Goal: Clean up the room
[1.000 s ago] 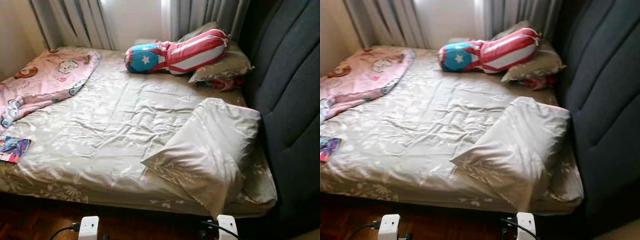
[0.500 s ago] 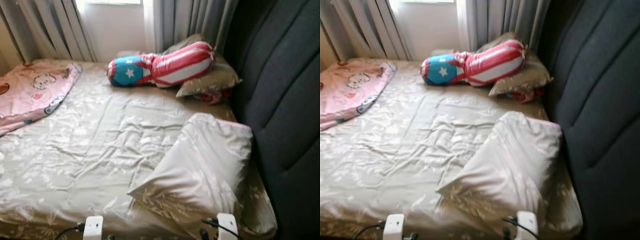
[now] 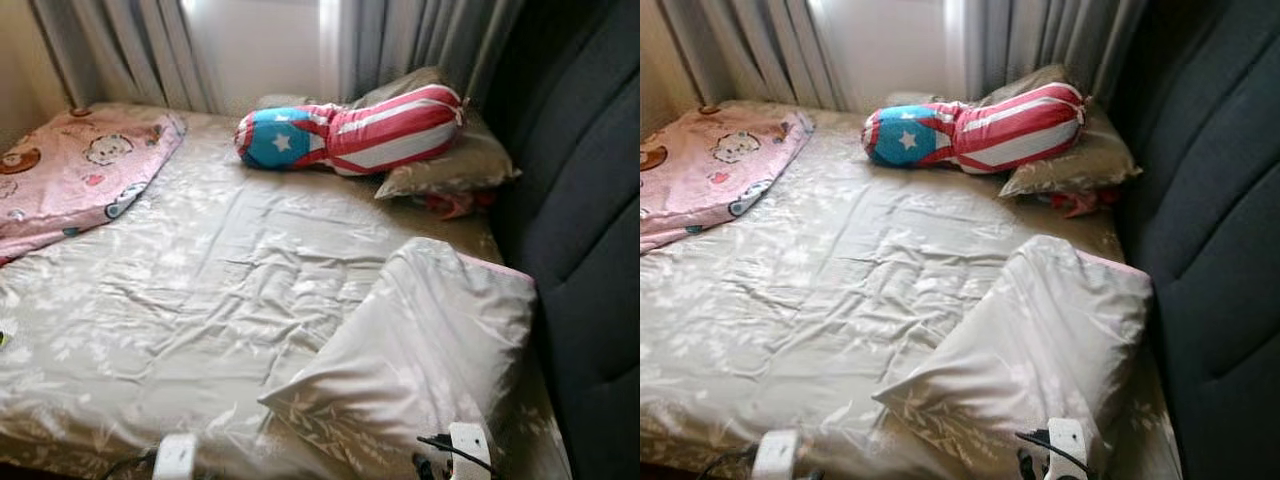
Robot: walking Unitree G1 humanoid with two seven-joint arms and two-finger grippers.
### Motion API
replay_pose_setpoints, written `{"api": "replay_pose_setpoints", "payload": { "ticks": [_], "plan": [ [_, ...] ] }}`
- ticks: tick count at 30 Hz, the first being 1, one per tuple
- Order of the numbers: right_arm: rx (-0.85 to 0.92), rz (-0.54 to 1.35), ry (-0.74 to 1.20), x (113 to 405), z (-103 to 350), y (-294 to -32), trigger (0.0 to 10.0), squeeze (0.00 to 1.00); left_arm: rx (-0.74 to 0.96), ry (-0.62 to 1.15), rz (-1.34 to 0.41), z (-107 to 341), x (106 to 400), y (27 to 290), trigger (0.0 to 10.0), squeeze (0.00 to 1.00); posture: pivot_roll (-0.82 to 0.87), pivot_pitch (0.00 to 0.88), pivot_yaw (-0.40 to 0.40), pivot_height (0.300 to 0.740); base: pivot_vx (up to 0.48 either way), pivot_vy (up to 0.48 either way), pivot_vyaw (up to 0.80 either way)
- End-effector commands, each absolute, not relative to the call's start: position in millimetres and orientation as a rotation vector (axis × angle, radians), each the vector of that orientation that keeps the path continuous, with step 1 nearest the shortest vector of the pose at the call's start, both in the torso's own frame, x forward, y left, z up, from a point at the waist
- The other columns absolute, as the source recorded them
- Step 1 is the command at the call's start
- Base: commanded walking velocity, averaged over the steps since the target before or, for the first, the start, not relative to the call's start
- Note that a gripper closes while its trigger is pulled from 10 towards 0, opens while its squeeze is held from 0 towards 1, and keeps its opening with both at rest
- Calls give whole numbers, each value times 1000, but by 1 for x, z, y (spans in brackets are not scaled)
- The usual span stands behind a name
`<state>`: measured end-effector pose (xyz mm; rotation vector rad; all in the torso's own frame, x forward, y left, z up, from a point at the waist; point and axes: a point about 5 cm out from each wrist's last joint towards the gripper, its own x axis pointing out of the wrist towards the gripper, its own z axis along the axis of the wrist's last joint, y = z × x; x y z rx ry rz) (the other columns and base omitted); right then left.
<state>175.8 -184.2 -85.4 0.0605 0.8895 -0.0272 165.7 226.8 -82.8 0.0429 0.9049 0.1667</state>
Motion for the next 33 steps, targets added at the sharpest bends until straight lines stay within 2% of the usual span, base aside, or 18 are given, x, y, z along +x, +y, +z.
{"api": "replay_pose_setpoints", "payload": {
  "ticks": [1,4,9,13,19,26,30,33],
  "plan": [
    [63,-58,912,165,-88,-200,10000,0,28,895,155,-82,170,220,10000,0,57,0,-29,740,0,0,0],
    [58,-74,918,160,-87,-215,10000,0,27,895,153,-82,170,220,10000,0,55,0,-29,740,0,0,0],
    [60,-73,922,161,-87,-215,10000,0,28,894,152,-82,170,220,10000,0,55,0,-31,740,0,0,0],
    [57,-64,934,167,-88,-200,10000,0,30,893,153,-82,171,220,10000,0,56,0,-32,740,0,0,0],
    [64,-38,935,173,-89,-177,10000,0,30,891,157,-82,171,220,10000,0,62,0,-33,740,0,0,-704],
    [78,-24,919,177,-88,-155,10000,0,32,886,158,-81,172,221,10000,0,59,0,-27,740,0,0,0],
    [81,-51,905,175,-87,-175,10000,0,34,879,158,-81,173,221,10000,0,58,0,-26,740,0,0,0],
    [84,-56,886,177,-85,-181,10000,0,32,855,156,-79,174,221,10000,0,55,0,-25,740,0,0,0]
  ]
}}
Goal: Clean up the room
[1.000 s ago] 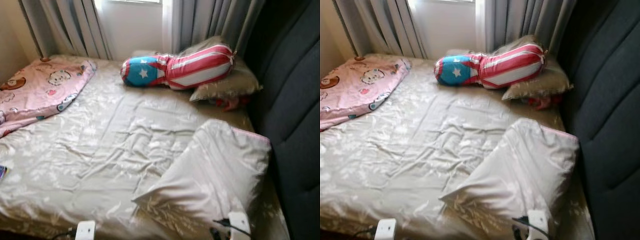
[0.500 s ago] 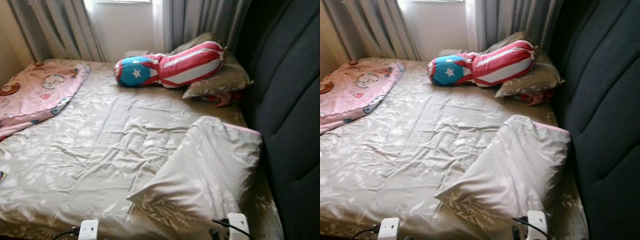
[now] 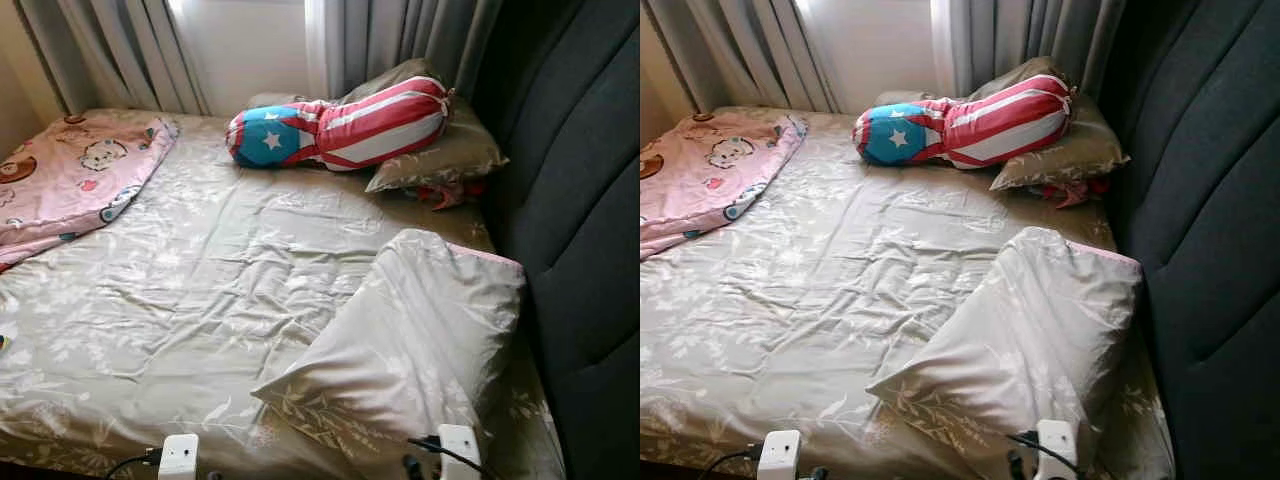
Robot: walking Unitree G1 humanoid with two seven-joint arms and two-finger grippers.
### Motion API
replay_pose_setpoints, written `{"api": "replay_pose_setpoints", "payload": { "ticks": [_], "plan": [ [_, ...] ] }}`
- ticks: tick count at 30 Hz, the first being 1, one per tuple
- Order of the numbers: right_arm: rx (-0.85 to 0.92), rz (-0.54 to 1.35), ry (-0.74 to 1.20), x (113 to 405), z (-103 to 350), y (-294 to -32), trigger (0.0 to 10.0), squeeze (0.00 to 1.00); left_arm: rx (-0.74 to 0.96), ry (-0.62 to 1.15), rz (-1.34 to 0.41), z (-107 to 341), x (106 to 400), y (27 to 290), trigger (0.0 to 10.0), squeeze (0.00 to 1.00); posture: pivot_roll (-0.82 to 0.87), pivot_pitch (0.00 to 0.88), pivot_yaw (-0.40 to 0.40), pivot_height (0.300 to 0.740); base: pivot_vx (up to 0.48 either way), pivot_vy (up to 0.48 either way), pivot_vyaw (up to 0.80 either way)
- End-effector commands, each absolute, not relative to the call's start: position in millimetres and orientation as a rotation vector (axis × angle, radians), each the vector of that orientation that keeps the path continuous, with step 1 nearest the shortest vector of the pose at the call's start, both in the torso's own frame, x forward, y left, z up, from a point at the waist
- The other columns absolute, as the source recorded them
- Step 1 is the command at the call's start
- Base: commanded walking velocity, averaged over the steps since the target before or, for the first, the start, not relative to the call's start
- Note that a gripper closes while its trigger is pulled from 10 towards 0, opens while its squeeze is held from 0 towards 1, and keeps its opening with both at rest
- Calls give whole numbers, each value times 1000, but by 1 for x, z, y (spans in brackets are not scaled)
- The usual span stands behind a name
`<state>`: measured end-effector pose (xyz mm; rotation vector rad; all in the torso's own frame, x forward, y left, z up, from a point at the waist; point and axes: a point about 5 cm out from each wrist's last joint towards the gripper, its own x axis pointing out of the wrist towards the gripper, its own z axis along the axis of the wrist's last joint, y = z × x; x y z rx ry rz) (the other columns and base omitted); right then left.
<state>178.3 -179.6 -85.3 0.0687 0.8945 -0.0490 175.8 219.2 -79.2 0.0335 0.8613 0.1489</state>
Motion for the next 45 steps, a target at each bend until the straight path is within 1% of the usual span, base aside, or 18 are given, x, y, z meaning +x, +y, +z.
{"api": "replay_pose_setpoints", "payload": {
  "ticks": [1,6,7,8,9,13,14,15,16,17,18,19,23,28,33,37,41,45],
  "plan": [
    [89,-60,869,180,-84,-181,10000,0,29,837,155,-78,175,221,10000,0,54,0,-25,740,0,0,0],
    [97,-51,792,198,-74,-180,10000,0,11,774,153,-75,178,220,10000,0,52,0,-26,740,0,0,0],
    [113,-48,731,210,-66,-178,10000,0,0,728,148,-72,180,220,10000,0,44,0,-23,740,0,0,0],
    [113,-48,731,210,-66,-178,10000,0,0,728,148,-72,180,220,10000,0,44,0,-23,740,0,0,0],
    [141,-55,653,225,-56,-179,10000,0,-15,666,147,-68,182,219,10000,0,40,0,-21,740,0,0,0],
    [169,-61,525,244,-39,-182,10000,0,-43,597,170,-65,182,219,10000,0,30,0,-16,740,0,0,0],
    [178,-63,490,248,-35,-183,10000,0,5,395,149,-27,237,219,10000,0,25,0,-12,740,0,0,0],
    [177,-60,452,252,-30,-183,10000,0,62,291,134,-7,257,220,10000,0,17,0,-11,740,0,0,0],
    [175,-58,425,255,-26,-183,10000,0,99,225,124,6,267,220,10000,0,13,0,-11,740,0,0,0],
    [174,-56,408,257,-24,-183,10000,0,118,200,119,10,270,221,10000,0,13,0,-11,740,0,0,0],
    [178,-46,341,262,-15,-182,10000,0,97,127,72,25,274,220,10000,0,12,0,-15,740,0,0,0],
    [178,-46,341,262,-15,-182,10000,0,97,127,72,25,274,220,10000,0,12,0,-15,740,0,0,0],
    [163,-16,211,267,0,-178,10000,0,113,0,-21,48,266,217,10000,0,21,0,-28,740,0,0,0],
    [152,-17,116,268,12,-177,10000,0,77,-50,-78,58,267,207,10000,0,14,0,-30,740,0,0,0],
    [150,-40,50,266,23,-178,10000,0,43,-35,-44,62,267,206,10000,0,-7,0,-23,740,0,0,0],
    [141,-79,74,261,18,-181,10000,0,37,-32,-39,62,267,206,10000,0,-7,0,-20,740,0,0,0],
    [117,-88,132,257,11,-180,10000,0,20,-16,23,63,270,216,10000,0,-2,0,-23,740,0,0,0],
    [115,-75,129,257,13,-178,10000,0,37,-2,-6,63,270,215,10000,0,-2,0,-26,715,0,0,0]
  ]
}}
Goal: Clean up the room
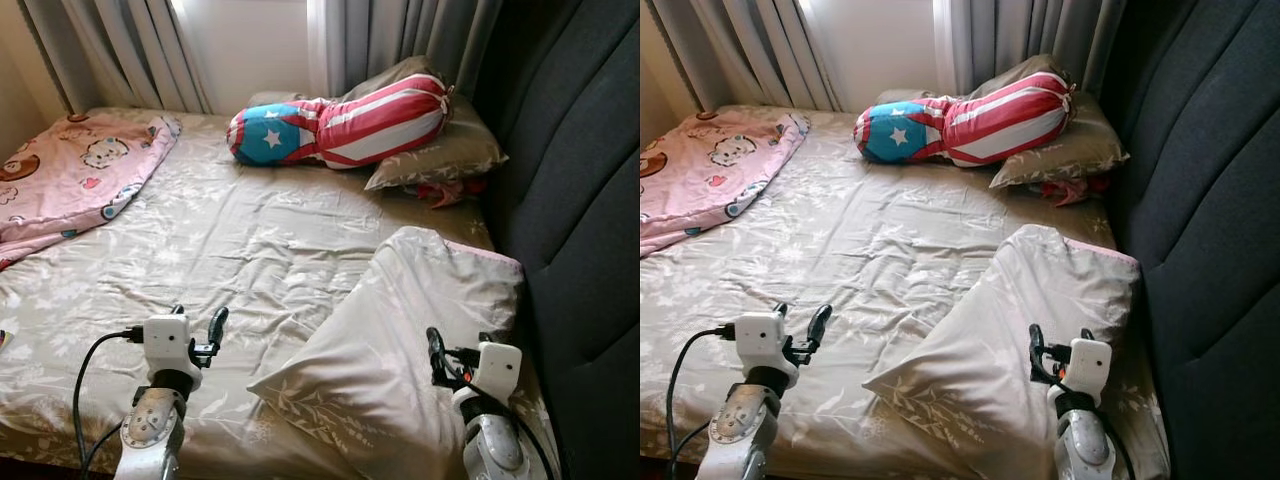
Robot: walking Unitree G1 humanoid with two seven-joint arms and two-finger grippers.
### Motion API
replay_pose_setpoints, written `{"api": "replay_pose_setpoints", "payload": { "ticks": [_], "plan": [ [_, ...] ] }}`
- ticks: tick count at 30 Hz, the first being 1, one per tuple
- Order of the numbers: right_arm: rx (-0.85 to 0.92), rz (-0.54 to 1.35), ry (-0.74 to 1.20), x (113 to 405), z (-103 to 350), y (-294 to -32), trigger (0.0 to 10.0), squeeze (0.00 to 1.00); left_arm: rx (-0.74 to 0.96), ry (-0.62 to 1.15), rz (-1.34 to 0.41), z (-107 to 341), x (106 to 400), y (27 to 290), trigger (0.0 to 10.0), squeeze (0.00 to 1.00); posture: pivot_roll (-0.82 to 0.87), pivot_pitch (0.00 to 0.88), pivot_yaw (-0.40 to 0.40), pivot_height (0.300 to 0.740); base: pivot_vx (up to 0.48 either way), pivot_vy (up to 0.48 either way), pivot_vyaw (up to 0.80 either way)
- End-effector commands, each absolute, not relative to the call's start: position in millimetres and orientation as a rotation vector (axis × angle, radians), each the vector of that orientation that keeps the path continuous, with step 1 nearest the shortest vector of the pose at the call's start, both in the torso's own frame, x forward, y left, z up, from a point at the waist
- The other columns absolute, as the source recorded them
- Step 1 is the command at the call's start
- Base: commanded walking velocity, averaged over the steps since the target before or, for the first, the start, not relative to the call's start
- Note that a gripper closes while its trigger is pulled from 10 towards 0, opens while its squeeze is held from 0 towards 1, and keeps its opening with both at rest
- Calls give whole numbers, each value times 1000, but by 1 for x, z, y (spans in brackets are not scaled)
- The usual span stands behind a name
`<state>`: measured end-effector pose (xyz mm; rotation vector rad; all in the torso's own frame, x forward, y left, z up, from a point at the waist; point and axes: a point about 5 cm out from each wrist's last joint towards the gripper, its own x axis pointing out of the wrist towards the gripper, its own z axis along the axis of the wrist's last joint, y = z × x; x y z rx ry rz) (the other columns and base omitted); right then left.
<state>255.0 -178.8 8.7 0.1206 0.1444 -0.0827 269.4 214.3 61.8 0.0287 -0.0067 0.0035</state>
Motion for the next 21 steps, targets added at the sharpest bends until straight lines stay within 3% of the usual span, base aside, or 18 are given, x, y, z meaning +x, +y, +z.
{"api": "replay_pose_setpoints", "payload": {
  "ticks": [1,21],
  "plan": [
    [114,-69,123,257,14,-178,10000,0,40,0,-16,63,271,214,10000,0,-2,0,-26,710,0,0,0],
    [125,-52,132,262,16,-168,10000,0,21,4,-19,67,276,204,10000,0,4,0,-31,685,0,0,0]
  ]
}}
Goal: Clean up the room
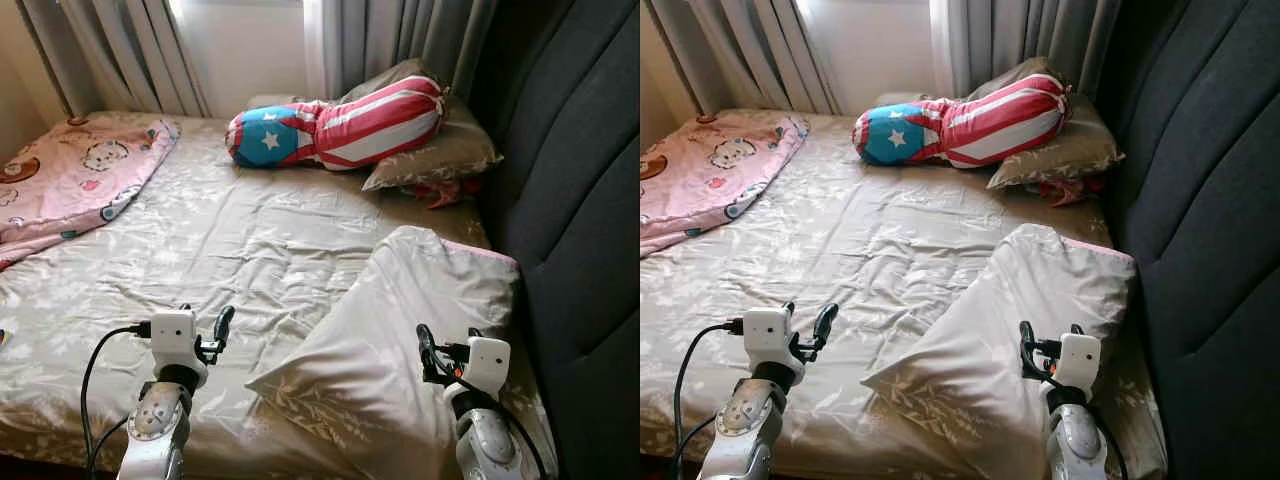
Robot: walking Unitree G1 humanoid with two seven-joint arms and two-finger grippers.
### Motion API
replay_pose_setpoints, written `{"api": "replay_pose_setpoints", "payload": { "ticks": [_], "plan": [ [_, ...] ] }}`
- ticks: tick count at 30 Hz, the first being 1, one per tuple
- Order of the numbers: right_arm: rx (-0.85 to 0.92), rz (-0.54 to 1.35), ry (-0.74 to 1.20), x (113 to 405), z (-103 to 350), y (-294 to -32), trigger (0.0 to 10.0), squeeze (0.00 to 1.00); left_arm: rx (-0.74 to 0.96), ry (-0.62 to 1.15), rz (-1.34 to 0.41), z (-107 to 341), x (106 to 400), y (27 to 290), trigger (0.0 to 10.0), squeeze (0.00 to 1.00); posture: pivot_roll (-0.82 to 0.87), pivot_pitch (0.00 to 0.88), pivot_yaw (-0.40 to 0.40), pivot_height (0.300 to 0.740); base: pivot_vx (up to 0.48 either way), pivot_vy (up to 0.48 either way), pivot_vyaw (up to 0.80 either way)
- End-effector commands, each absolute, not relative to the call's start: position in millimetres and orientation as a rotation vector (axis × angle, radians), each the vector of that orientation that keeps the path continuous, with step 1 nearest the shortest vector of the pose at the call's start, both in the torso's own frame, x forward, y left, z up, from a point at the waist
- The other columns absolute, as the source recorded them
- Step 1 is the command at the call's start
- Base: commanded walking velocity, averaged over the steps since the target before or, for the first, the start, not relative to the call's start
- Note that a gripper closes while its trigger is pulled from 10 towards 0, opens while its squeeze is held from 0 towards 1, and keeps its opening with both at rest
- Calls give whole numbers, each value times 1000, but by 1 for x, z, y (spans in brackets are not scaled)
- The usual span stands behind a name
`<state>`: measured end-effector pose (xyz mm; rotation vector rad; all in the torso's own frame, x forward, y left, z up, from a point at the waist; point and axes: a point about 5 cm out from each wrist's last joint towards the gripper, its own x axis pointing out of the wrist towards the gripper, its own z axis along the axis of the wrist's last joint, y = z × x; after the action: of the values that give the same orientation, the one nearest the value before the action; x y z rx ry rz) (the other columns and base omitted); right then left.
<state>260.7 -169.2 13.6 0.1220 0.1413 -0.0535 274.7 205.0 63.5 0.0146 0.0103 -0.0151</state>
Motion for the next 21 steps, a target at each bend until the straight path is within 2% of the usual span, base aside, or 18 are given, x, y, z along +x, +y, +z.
{"api": "replay_pose_setpoints", "payload": {
  "ticks": [1,12,16,21],
  "plan": [
    [123,-51,133,263,17,-168,10000,0,21,5,-18,67,276,204,10000,0,6,0,-33,685,0,0,0],
    [129,-36,136,267,18,-163,10000,0,7,25,-23,64,274,203,10000,0,10,0,-36,685,0,0,0],
    [72,0,180,267,14,-161,10000,0,3,27,-24,64,274,202,10000,0,9,0,-36,685,0,0,0],
    [80,1,175,266,14,-162,10000,0,-2,30,-25,63,274,202,10000,0,7,0,-34,655,0,0,0]
  ]
}}
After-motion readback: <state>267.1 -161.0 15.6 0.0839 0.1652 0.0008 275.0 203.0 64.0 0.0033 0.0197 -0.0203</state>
